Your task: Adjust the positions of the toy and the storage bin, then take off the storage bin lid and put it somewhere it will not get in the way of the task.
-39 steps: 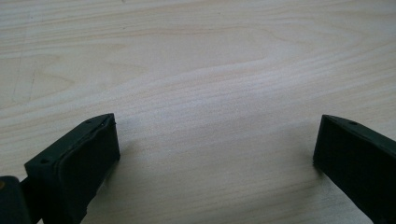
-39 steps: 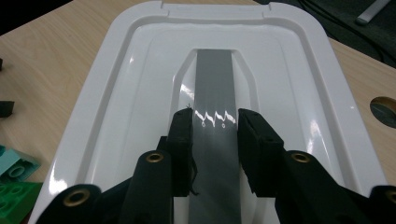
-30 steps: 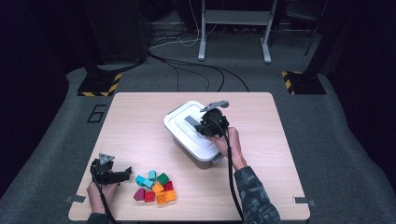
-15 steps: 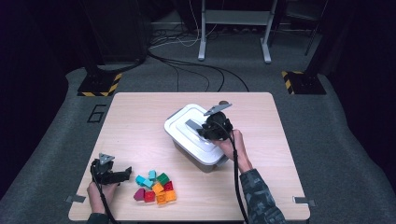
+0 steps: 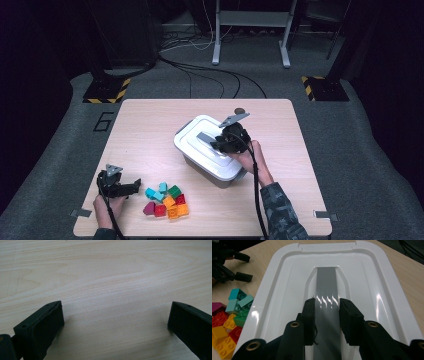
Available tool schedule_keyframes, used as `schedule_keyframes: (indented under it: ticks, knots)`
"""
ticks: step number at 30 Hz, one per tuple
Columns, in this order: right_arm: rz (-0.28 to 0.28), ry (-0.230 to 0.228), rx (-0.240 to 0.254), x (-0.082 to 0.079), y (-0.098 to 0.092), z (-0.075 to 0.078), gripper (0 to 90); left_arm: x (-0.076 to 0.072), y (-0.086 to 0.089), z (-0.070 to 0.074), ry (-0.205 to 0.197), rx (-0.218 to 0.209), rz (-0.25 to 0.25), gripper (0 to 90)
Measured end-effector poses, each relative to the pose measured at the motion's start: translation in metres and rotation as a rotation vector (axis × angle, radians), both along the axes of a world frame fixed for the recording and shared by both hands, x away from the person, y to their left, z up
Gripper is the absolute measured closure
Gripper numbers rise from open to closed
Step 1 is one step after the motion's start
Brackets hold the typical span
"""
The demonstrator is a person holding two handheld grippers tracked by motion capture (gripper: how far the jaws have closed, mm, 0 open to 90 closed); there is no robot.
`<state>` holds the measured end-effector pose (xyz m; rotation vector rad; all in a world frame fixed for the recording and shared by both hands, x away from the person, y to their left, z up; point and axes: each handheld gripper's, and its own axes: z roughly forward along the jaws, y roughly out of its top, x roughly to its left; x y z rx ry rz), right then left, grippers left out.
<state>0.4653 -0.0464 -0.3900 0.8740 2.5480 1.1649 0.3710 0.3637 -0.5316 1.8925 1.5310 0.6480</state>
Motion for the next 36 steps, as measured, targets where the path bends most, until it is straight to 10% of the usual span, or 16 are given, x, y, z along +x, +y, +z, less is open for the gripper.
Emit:
schedule_keyframes:
  ticks: [36]
  knots:
    - [-0.063,-0.048,-0.082,-0.001,0.023,0.004,66.6,0.0,0.0,0.0,-0.001,0.0,0.0,0.2]
